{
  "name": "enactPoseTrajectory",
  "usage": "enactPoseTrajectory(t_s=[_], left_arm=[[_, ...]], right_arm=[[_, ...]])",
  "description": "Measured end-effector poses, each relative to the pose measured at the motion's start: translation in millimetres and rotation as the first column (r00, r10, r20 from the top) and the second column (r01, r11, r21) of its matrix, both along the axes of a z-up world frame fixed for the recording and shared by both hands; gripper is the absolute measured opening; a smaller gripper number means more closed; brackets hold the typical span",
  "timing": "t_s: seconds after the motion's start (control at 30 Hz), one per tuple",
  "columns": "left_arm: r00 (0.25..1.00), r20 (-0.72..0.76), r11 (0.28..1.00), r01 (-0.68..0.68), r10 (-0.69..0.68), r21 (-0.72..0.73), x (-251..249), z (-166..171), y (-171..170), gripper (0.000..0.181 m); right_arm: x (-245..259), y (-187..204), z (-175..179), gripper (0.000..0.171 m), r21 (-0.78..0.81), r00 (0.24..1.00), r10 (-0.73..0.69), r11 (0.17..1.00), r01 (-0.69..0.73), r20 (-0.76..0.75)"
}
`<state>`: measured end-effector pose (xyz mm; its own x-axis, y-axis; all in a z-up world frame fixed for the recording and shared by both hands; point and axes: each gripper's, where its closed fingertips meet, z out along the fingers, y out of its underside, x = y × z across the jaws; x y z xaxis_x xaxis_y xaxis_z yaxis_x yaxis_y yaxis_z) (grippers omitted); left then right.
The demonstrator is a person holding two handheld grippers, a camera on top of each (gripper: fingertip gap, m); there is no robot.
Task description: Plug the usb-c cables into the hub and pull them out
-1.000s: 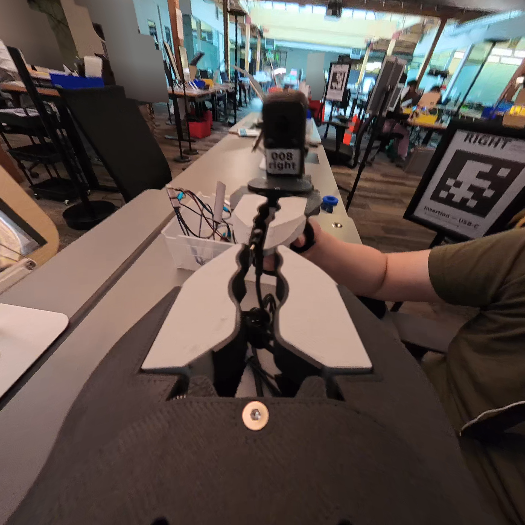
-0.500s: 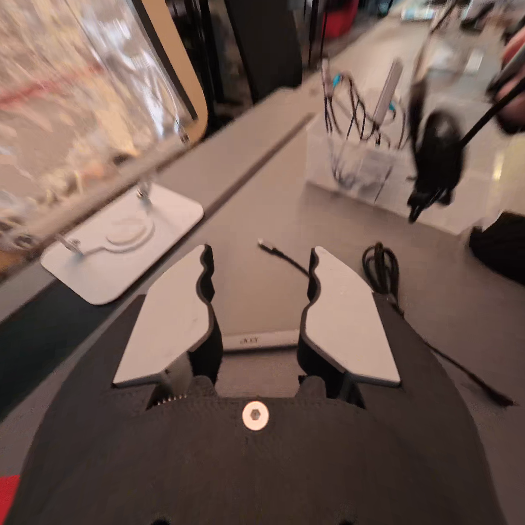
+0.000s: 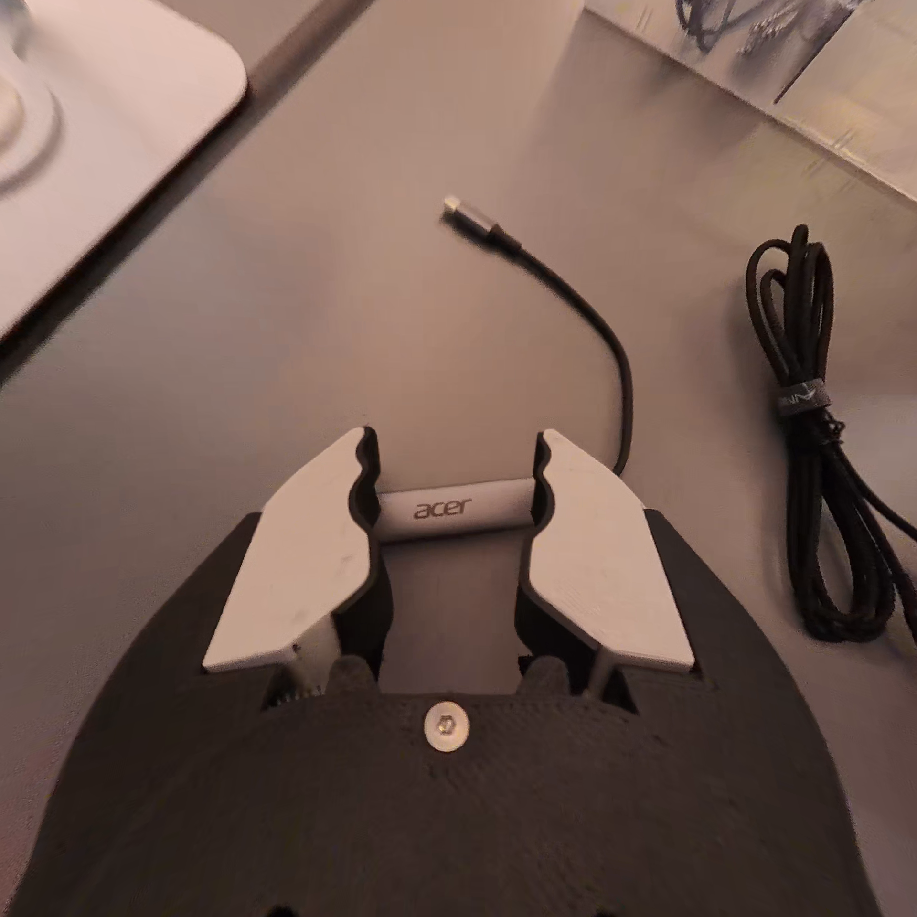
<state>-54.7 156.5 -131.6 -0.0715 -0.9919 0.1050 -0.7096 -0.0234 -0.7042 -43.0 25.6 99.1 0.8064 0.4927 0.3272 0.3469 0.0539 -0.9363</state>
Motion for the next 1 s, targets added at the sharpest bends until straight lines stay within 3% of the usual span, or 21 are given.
enactPoseTrajectory(t_s=[0.33, 0.63, 1.0], left_arm=[[0.965, -0.262, 0.978, -0.064, 0.010, -0.199, -26.8, -16.8, -12.6, 0.054], [0.837, -0.534, 0.984, 0.031, -0.122, -0.176, -80.0, -19.2, -36.3, 0.049], [0.753, -0.639, 0.983, 0.180, -0.158, -0.032, -97.8, -24.7, -39.8, 0.047]], right_arm=[[-1.7, 1.9, -5.1, 0.008, -0.013, 1.000, -0.001, 1.000, 0.002, 0.023], [-3.6, 2.5, -9.3, 0.008, -0.021, 0.998, -0.002, 1.000, 0.003, 0.060], [-3.6, 2.9, -11.8, 0.009, -0.022, 0.996, -0.006, 1.000, 0.008, 0.086]])
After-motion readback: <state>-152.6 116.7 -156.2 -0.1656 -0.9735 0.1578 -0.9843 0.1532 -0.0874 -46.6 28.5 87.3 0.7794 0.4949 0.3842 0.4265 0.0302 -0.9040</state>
